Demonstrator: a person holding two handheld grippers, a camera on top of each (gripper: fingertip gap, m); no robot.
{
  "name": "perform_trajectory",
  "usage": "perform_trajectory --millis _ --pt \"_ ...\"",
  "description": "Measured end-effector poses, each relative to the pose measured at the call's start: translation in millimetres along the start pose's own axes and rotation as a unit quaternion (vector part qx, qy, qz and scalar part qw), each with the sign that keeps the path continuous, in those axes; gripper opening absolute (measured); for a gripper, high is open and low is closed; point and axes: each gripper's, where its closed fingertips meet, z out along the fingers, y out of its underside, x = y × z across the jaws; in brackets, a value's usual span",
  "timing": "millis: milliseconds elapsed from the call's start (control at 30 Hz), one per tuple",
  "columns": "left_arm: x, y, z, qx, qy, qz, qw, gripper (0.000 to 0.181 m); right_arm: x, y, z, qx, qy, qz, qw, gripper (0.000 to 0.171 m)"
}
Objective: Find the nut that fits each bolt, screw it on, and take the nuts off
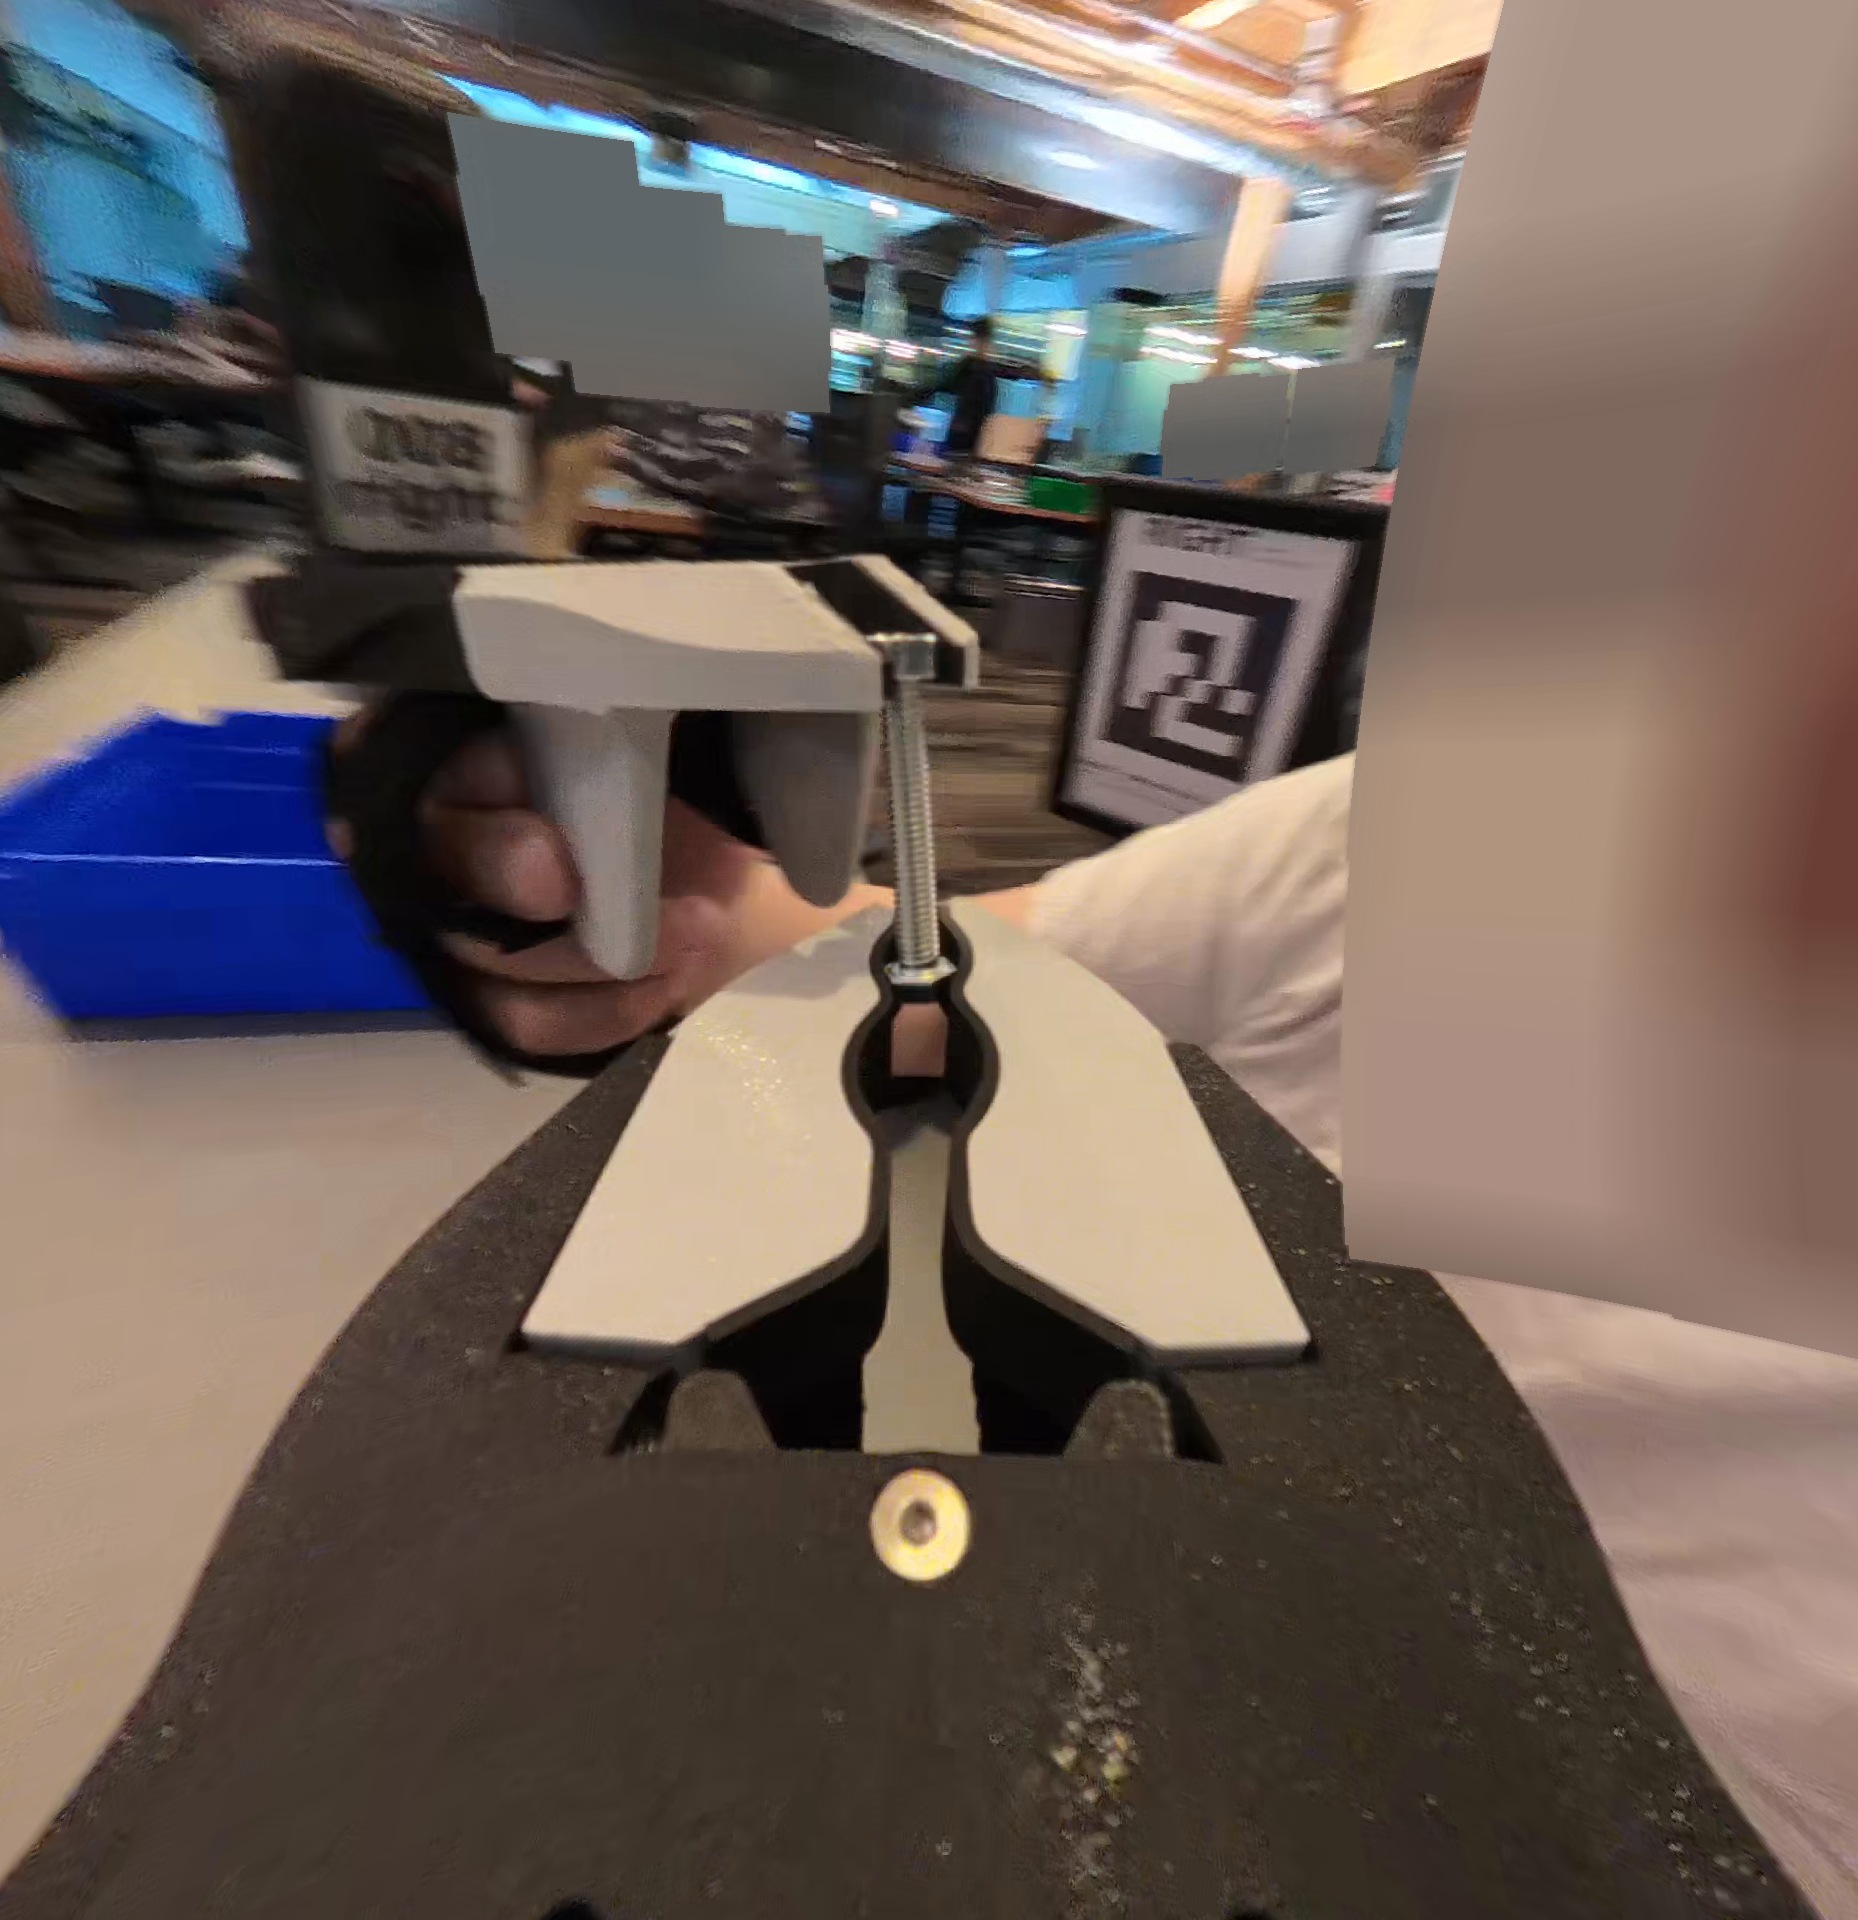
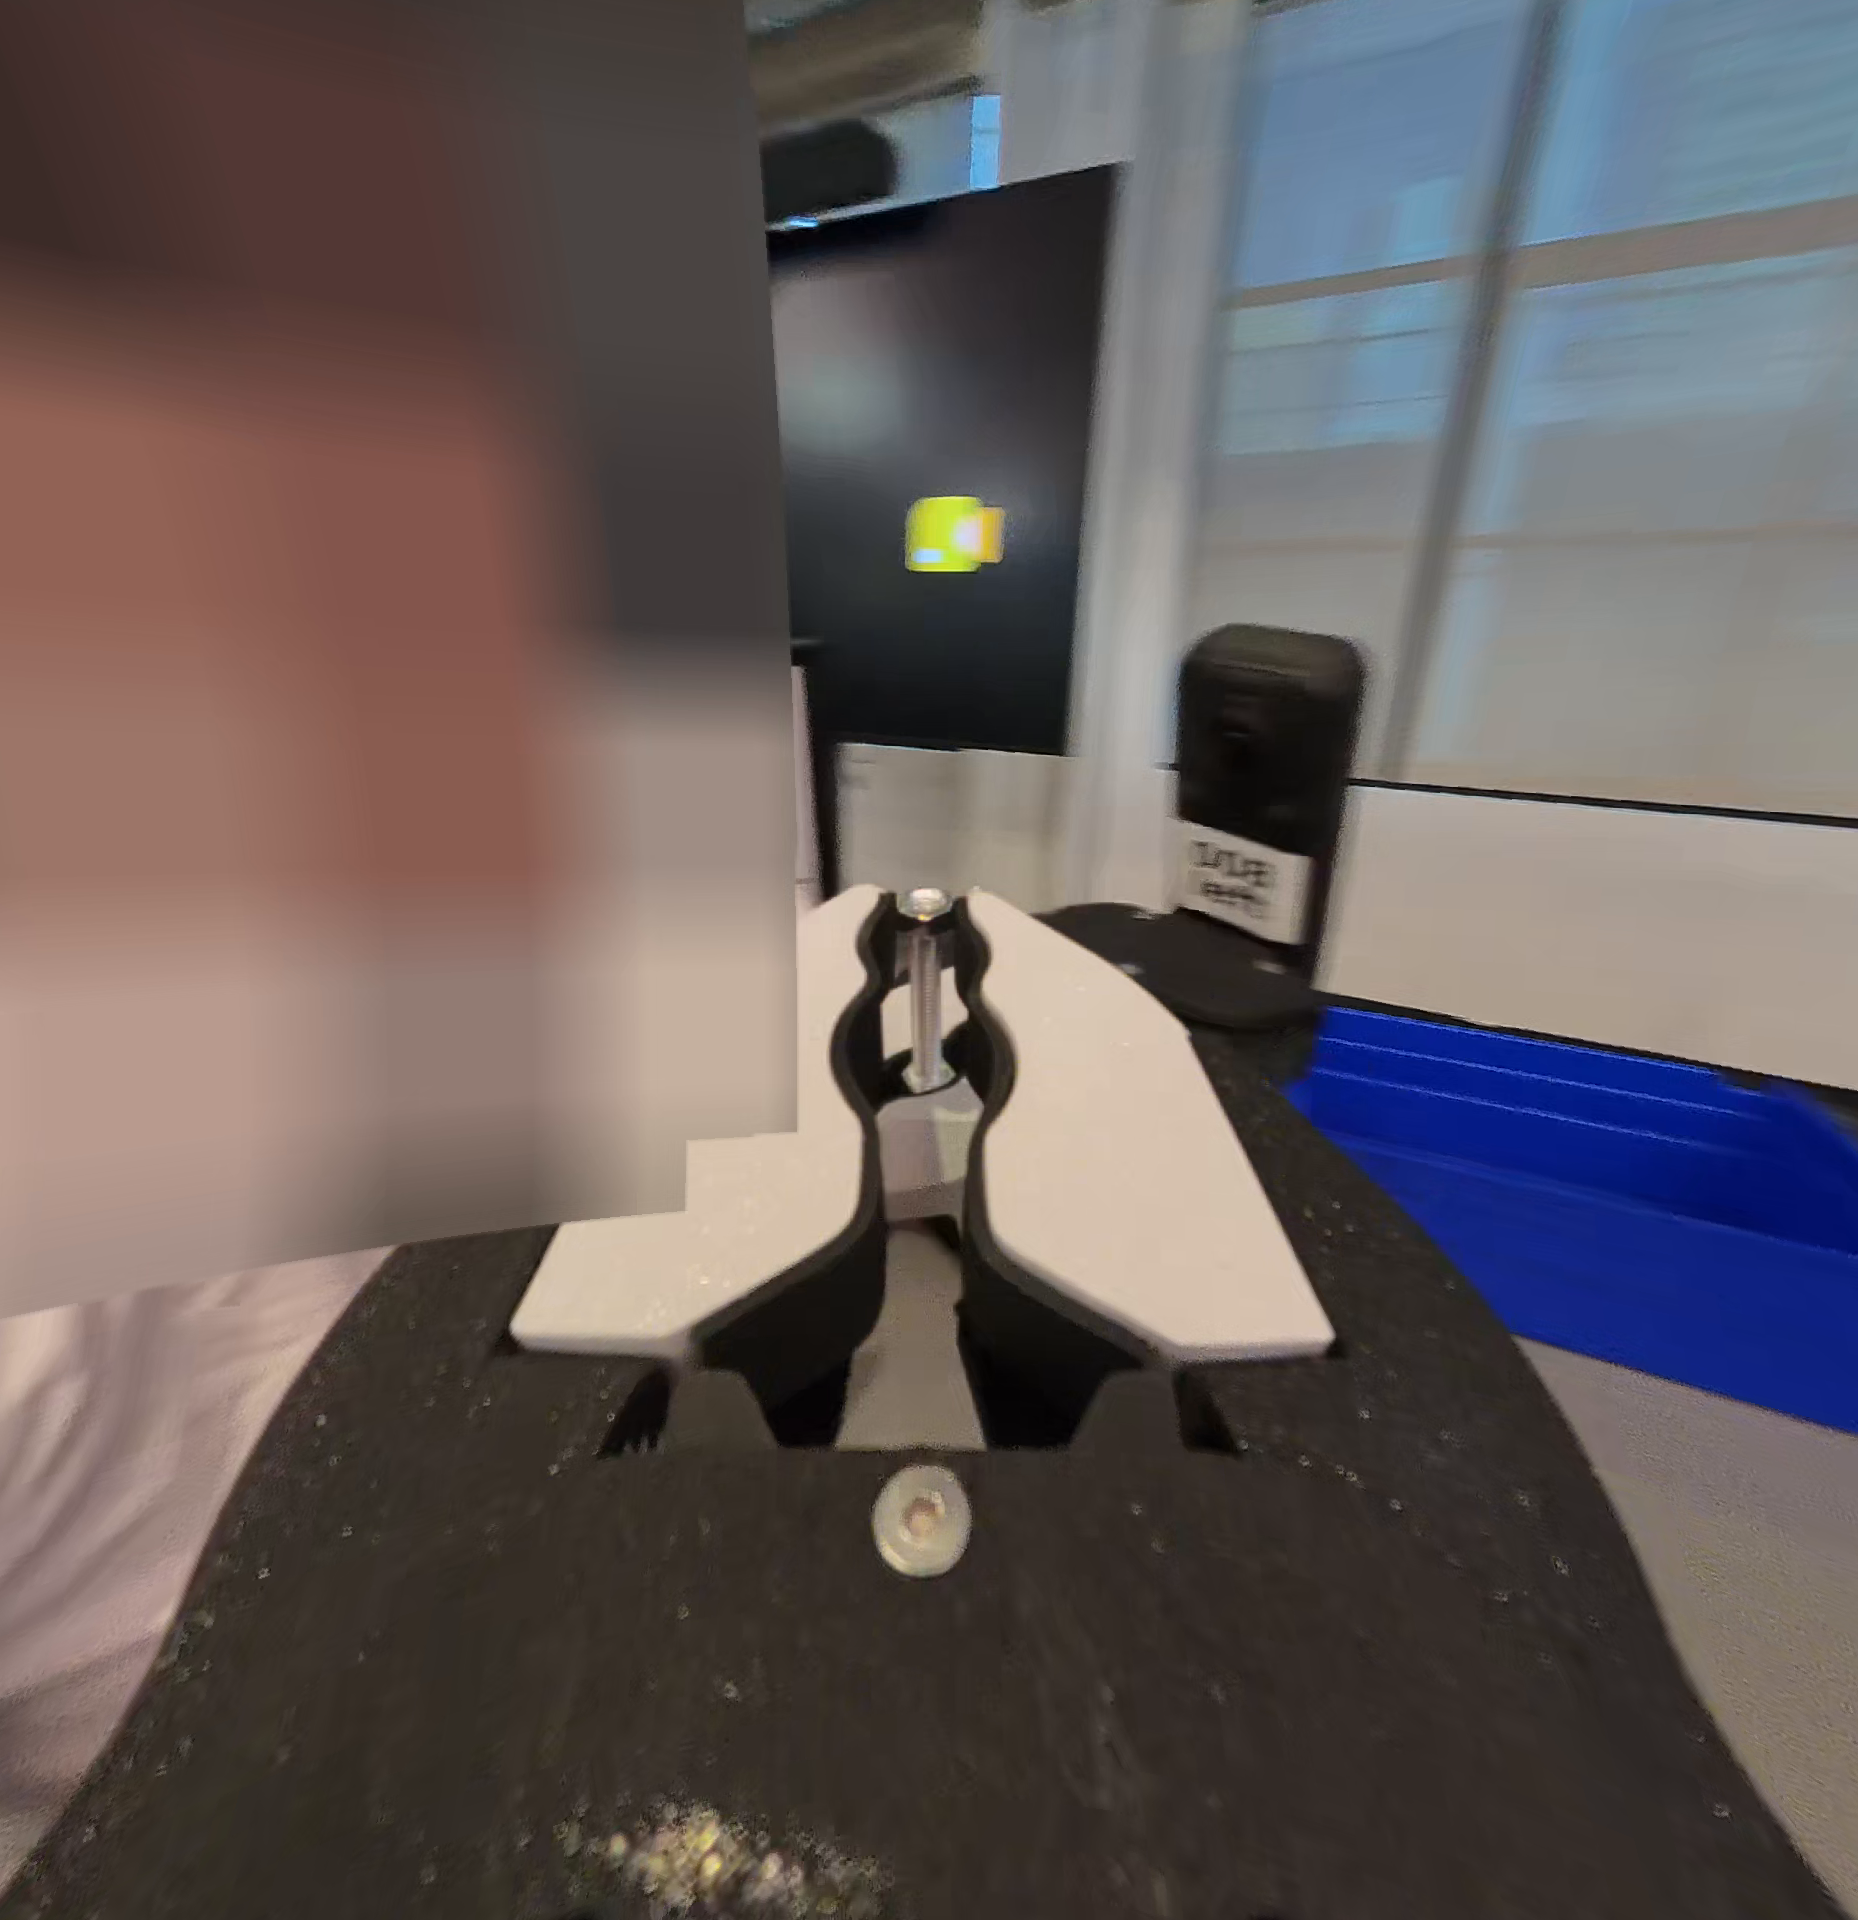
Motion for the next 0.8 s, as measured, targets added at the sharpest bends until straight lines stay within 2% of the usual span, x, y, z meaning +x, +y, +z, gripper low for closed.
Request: perform_trajectory --millis 100,267,333,433,500,567,633,700,800 --pt "16.6 10.3 9.1 -0.013 0.076 -0.040 0.996 0.004 -18.4 8.1 -2.0 0.002 -0.091 0.029 0.995 0.010" --pt "37.8 11.3 12.8 0.004 0.178 -0.102 0.979 0.004 -31.7 10.4 -0.8 0.037 -0.163 0.049 0.985 0.010" --pt "39.9 11.8 13.6 0.009 0.191 -0.110 0.975 0.003 -32.3 10.8 0.2 0.043 -0.171 0.057 0.983 0.010" --pt "35.0 10.9 13.5 0.010 0.169 -0.096 0.981 0.003 -27.5 8.4 -0.8 0.046 -0.155 0.060 0.985 0.014" --pt "25.0 5.5 9.7 0.018 0.125 -0.072 0.989 0.004 -14.7 0.7 -2.5 0.051 -0.103 0.061 0.992 0.041" --pt "4.9 -2.6 2.8 0.029 0.040 -0.035 0.998 0.004 3.8 -7.0 -7.7 0.043 -0.014 0.029 0.999 0.043" --pt "-27.3 -12.1 -10.7 0.044 -0.098 0.018 0.994 0.004 24.5 -18.8 -15.4 0.043 0.108 -0.037 0.993 0.042" --pt "-59.3 -18.1 -32.0 0.048 -0.247 0.073 0.965 0.004 42.1 -30.2 -23.3 0.052 0.230 -0.091 0.968 0.042" --pt "-80.4 -21.8 -53.4 0.047 -0.369 0.120 0.920 0.004 59.6 -26.4 -26.3 0.040 0.354 -0.121 0.926 0.036"
